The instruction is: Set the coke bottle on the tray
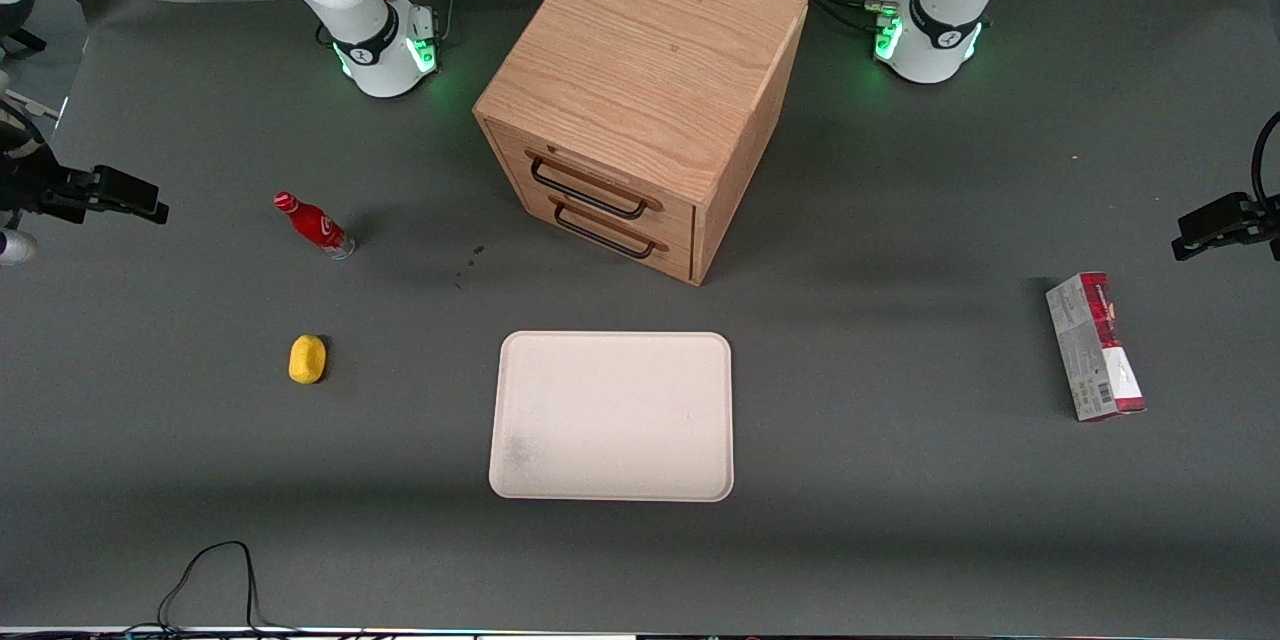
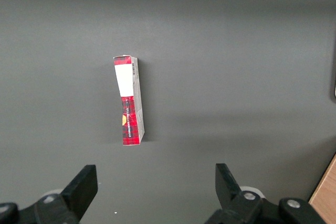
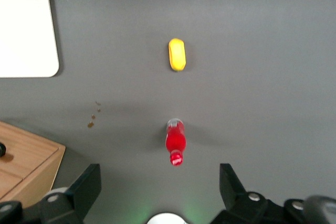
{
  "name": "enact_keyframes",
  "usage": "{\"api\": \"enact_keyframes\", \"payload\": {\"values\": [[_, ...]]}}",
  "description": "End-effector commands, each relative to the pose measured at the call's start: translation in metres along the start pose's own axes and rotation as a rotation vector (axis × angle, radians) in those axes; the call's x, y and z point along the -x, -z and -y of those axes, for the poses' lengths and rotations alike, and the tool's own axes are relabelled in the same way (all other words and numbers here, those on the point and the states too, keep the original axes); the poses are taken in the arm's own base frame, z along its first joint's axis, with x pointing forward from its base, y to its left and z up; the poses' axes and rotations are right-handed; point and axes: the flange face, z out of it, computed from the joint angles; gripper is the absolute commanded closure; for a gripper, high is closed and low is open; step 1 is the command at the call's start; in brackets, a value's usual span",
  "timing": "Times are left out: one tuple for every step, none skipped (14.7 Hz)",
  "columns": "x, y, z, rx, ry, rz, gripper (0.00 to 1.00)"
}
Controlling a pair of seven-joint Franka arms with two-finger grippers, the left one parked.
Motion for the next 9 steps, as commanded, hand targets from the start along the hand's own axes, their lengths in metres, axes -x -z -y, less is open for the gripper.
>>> {"api": "enact_keyframes", "payload": {"values": [[0.053, 0.02, 0.001, -0.004, -0.009, -0.024, 0.0], [0.072, 0.02, 0.001, -0.006, -0.004, -0.034, 0.0], [0.089, 0.019, 0.0, -0.009, -0.005, -0.053, 0.0], [0.104, 0.013, 0.0, -0.01, 0.0, -0.068, 0.0], [0.114, 0.0, -0.003, -0.014, 0.001, -0.083, 0.0], [0.121, -0.018, -0.017, -0.029, -0.008, -0.089, 0.0], [0.129, -0.034, -0.029, -0.041, 0.003, -0.1, 0.0], [0.137, -0.047, -0.033, -0.047, 0.031, -0.113, 0.0], [0.143, -0.058, -0.035, -0.052, 0.038, -0.113, 0.0]]}}
